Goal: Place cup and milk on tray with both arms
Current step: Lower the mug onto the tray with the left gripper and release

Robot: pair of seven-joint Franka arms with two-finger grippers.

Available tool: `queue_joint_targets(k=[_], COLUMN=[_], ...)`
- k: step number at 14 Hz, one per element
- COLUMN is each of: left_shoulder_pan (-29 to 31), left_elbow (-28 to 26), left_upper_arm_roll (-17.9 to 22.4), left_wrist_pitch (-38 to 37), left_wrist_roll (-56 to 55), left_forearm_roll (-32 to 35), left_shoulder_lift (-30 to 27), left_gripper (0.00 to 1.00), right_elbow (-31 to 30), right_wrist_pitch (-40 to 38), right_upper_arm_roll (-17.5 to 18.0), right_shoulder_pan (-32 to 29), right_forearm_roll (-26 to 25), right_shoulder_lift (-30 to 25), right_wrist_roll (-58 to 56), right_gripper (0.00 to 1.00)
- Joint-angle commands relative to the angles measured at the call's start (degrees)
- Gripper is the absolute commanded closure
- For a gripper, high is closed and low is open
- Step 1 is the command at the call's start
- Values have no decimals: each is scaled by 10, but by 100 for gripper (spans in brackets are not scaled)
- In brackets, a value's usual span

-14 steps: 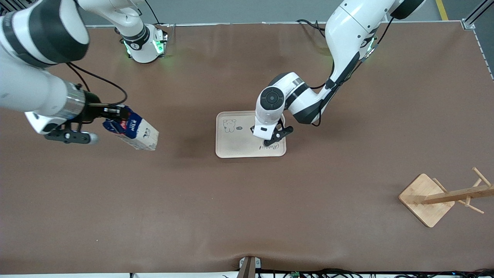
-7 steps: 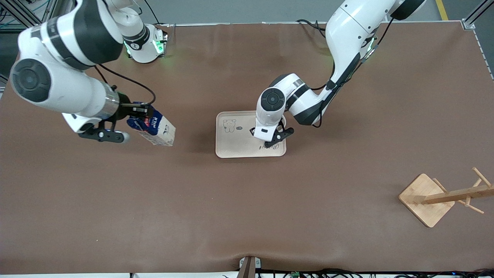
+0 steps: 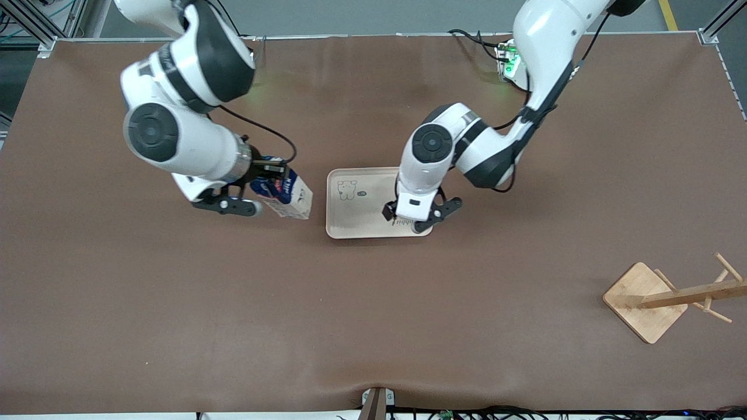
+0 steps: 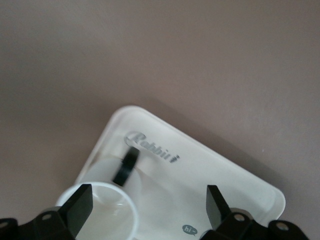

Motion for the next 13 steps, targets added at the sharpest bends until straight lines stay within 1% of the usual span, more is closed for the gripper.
queue_joint_targets(k=[1,2,3,6,8,10,13], left_shoulder_pan=[34,53,71,107,128,150,178], left_elbow=[58,71,73,74,74,74,79], left_upper_arm_roll=[-2,-3,-4,-3,-3,-2,-2], left_wrist_pitch=[-96,-120,-134,-138,-138,-144,-170], left_wrist_roll=[56,83,112,155,164,177,242], left_forearm_roll=[14,13,10,9,13,14,14], left_shoulder_lift=[-16,-26,-36,-62,-72,-84,-91], left_gripper=[0,0,0,0,0,0,0], right_elbow=[23,34,45,74,86,95,95], right_wrist_pitch=[0,-1,-2,-1,1,7,76], right_upper_arm_roll=[-7,-7,-7,-7,-7,-7,-7], right_shoulder_pan=[48,58,71,109,116,116,130], right_forearm_roll=[-6,-5,-7,-37,-41,-41,-39], right_shoulder_lift=[37,49,60,93,109,123,149], right_wrist_roll=[53,76,81,87,111,109,115], right_gripper=[100,100,100,100,100,100,100])
